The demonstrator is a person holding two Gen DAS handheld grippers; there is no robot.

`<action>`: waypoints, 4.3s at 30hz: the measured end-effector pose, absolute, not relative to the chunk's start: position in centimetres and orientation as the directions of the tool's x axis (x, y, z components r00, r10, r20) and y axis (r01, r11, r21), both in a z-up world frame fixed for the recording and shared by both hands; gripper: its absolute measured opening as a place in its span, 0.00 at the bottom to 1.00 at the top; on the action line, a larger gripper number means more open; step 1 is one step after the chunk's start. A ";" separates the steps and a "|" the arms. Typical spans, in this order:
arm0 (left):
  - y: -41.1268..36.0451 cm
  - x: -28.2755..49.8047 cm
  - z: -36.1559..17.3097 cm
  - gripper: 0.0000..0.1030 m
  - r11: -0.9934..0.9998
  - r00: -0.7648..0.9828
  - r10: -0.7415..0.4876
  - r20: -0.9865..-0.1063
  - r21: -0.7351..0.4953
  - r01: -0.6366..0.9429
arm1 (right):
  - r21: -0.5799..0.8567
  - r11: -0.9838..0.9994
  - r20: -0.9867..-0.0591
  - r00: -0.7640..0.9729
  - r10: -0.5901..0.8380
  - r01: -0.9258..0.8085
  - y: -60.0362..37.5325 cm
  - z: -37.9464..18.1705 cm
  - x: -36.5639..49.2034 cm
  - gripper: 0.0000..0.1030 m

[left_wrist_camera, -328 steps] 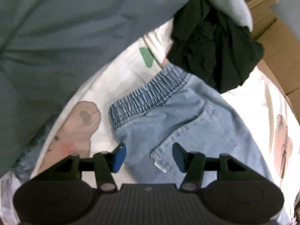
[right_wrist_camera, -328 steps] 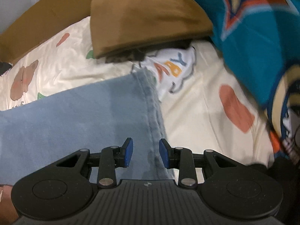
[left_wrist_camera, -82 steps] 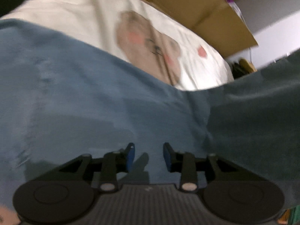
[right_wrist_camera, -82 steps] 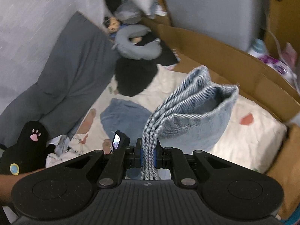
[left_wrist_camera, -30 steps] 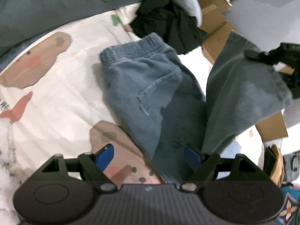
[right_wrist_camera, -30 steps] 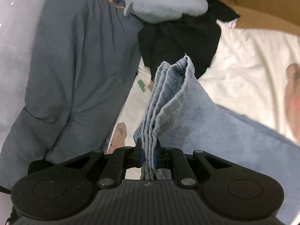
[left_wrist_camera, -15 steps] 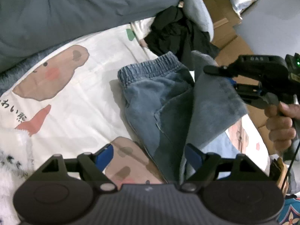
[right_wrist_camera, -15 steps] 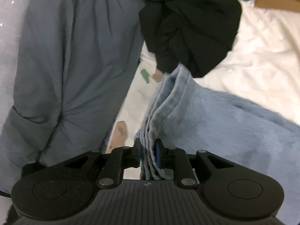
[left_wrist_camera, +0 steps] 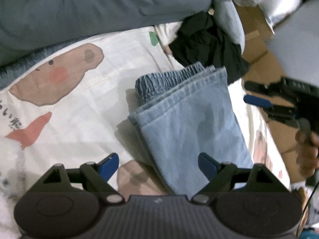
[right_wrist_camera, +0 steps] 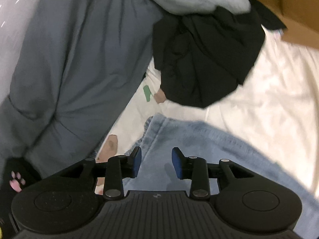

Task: Fold clothes

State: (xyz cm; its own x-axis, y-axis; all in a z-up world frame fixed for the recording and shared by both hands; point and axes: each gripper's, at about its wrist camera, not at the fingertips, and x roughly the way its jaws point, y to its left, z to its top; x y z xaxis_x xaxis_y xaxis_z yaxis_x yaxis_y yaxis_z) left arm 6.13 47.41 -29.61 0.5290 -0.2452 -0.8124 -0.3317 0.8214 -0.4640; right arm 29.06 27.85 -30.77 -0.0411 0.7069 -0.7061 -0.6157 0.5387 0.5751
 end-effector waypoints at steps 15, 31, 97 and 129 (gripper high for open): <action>49.3 7.4 -34.7 0.86 0.668 0.703 -0.237 -0.671 -0.638 -0.383 | 0.318 0.230 -0.728 -0.082 0.680 -0.920 34.0 -33.0 30.7 0.49; 49.2 7.2 -37.3 0.43 0.515 0.763 -0.248 -0.597 -0.748 -0.418 | 0.328 0.024 -0.657 -0.209 0.725 -0.944 35.5 -35.4 31.2 0.23; 45.4 15.1 -33.1 0.03 0.849 0.657 -0.094 -0.748 -0.405 -0.340 | 0.162 0.245 -0.730 0.051 0.681 -0.956 36.3 -36.8 26.8 0.36; 41.8 16.8 -32.0 0.14 0.973 0.598 -0.009 -0.801 -0.145 -0.180 | -0.024 0.186 -0.702 0.149 0.696 -0.982 28.1 -38.6 24.3 0.45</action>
